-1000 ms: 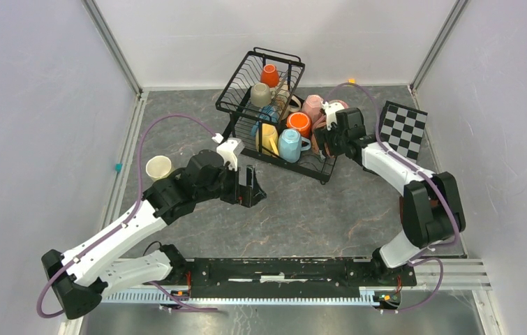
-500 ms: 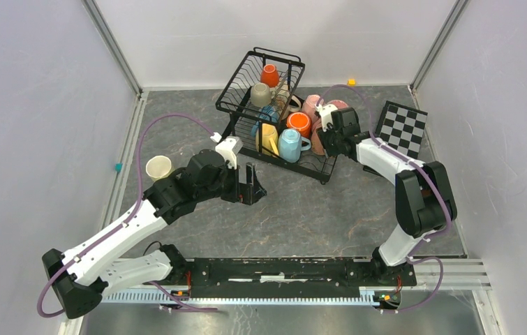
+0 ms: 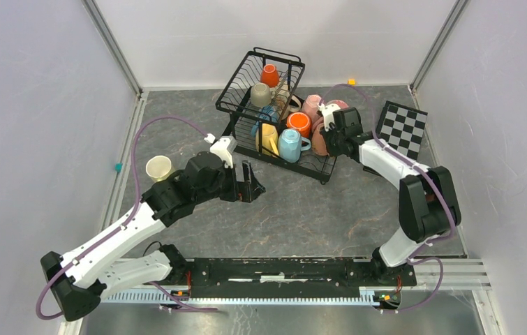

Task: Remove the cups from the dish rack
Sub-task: Unload the cup from the dish rack.

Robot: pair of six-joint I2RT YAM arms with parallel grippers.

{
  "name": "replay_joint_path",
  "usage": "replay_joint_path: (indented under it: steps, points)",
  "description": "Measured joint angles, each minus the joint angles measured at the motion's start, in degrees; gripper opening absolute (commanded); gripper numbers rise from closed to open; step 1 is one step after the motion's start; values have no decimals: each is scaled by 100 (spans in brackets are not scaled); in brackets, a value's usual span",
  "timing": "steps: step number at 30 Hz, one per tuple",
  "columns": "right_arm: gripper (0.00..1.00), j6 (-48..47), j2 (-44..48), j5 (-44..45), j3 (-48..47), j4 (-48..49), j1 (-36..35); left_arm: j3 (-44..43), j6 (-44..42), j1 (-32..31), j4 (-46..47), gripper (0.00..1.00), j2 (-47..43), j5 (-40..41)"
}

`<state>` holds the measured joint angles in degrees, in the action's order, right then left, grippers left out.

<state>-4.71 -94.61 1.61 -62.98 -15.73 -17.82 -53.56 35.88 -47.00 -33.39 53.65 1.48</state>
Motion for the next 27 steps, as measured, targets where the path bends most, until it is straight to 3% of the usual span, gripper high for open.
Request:
replay_joint_path:
  steps: [17, 27]
  points:
    - [0, 796, 1309, 240, 208, -658, 0, 251, 566, 0, 509, 100, -122, 103]
    - [0, 1397, 2697, -63, 658, -1174, -223, 319, 629, 9, 807, 100, -129, 48]
